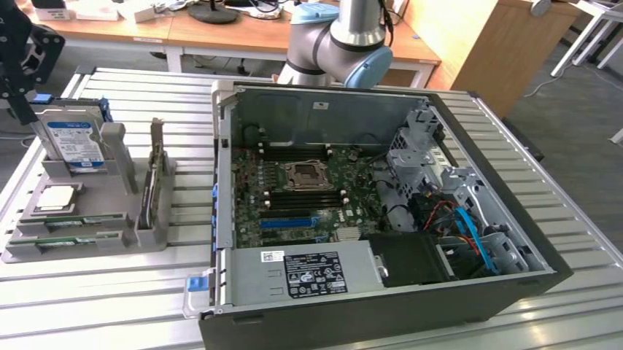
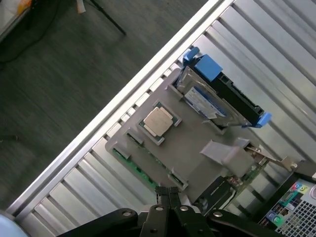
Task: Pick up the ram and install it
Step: 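Pick up the ram and move it above insertion slot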
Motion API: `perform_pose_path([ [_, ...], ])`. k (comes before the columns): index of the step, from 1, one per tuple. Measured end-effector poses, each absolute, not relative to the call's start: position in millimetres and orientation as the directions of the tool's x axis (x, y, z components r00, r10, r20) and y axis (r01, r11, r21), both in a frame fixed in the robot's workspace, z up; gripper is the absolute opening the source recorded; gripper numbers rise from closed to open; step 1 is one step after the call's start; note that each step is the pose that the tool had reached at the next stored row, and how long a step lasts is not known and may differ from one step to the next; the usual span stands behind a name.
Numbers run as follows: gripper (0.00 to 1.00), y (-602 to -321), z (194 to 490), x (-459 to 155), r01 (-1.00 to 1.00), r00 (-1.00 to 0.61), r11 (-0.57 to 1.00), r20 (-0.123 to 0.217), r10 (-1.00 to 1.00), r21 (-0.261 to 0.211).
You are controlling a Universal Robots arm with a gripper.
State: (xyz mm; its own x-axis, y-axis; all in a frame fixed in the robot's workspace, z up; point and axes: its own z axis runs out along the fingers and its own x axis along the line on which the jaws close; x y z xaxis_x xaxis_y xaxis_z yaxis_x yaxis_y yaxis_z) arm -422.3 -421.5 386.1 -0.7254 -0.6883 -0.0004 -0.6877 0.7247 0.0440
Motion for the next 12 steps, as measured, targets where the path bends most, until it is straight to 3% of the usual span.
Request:
perform_pose_path([
  [12, 0.11, -421.5, 385.7, -422.3, -0.826, -0.563, 0.562, 0.0, -0.827, 0.044],
])
